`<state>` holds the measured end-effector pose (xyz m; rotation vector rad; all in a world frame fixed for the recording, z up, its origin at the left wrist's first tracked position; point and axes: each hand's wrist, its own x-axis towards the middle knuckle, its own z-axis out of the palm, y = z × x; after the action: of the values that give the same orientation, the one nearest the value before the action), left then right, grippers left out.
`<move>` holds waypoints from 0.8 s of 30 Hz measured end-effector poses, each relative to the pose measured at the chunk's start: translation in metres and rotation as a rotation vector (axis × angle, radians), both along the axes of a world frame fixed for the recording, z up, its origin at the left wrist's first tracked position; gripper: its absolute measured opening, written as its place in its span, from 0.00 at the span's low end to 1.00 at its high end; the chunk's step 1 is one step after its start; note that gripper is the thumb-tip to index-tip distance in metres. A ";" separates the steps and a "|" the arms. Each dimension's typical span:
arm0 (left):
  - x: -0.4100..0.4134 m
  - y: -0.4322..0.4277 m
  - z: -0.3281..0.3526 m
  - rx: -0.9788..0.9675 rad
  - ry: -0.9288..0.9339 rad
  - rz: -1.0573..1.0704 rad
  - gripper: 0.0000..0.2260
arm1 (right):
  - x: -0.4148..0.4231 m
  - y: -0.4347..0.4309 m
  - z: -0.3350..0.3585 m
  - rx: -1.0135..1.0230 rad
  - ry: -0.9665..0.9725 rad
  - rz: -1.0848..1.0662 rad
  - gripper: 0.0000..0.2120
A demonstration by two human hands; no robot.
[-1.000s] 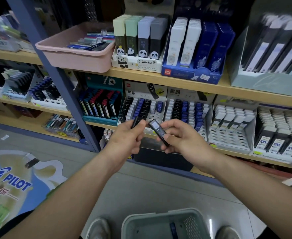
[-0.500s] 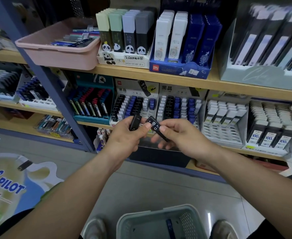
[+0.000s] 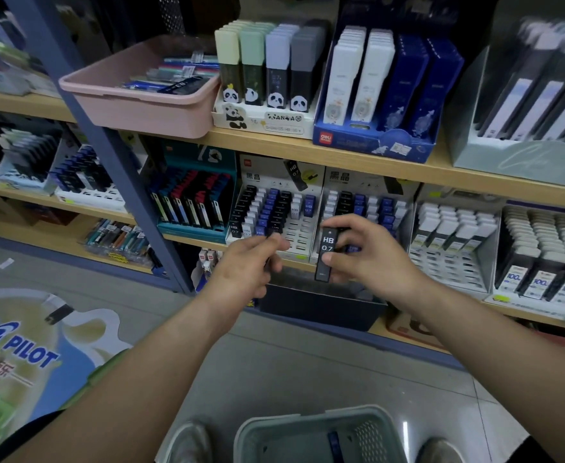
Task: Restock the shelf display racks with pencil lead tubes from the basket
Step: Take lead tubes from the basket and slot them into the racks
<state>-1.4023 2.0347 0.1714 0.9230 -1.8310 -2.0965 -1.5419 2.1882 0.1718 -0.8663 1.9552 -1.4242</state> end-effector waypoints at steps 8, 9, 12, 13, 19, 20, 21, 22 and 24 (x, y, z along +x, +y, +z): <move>0.036 -0.031 -0.010 -0.212 -0.052 -0.059 0.06 | -0.045 -0.049 -0.014 0.083 0.305 -0.212 0.10; 0.039 -0.033 -0.012 -0.204 -0.053 -0.058 0.06 | -0.050 -0.056 -0.016 0.100 0.351 -0.217 0.10; 0.045 -0.035 -0.016 -0.188 -0.060 -0.053 0.08 | -0.063 -0.074 -0.023 0.164 0.470 -0.226 0.06; 0.046 -0.035 -0.016 -0.184 -0.057 -0.056 0.08 | -0.067 -0.079 -0.025 0.185 0.499 -0.230 0.05; 0.047 -0.035 -0.017 -0.182 -0.081 -0.038 0.09 | -0.084 -0.094 -0.038 0.212 0.481 -0.251 0.06; 0.046 -0.035 -0.018 -0.185 -0.089 -0.035 0.09 | -0.083 -0.093 -0.039 0.222 0.485 -0.219 0.06; 0.045 -0.035 -0.019 -0.190 -0.096 -0.034 0.08 | -0.081 -0.092 -0.039 0.244 0.511 -0.167 0.07; 0.045 -0.035 -0.019 -0.198 -0.102 -0.035 0.07 | -0.078 -0.090 -0.041 0.282 0.569 -0.102 0.07; 0.043 -0.035 -0.019 -0.222 -0.124 -0.046 0.07 | -0.072 -0.087 -0.045 0.372 0.755 0.004 0.07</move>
<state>-1.3591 2.0000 0.1522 0.9810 -2.1136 -1.8484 -1.6144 2.1007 0.1269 -1.3426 2.6349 -0.7148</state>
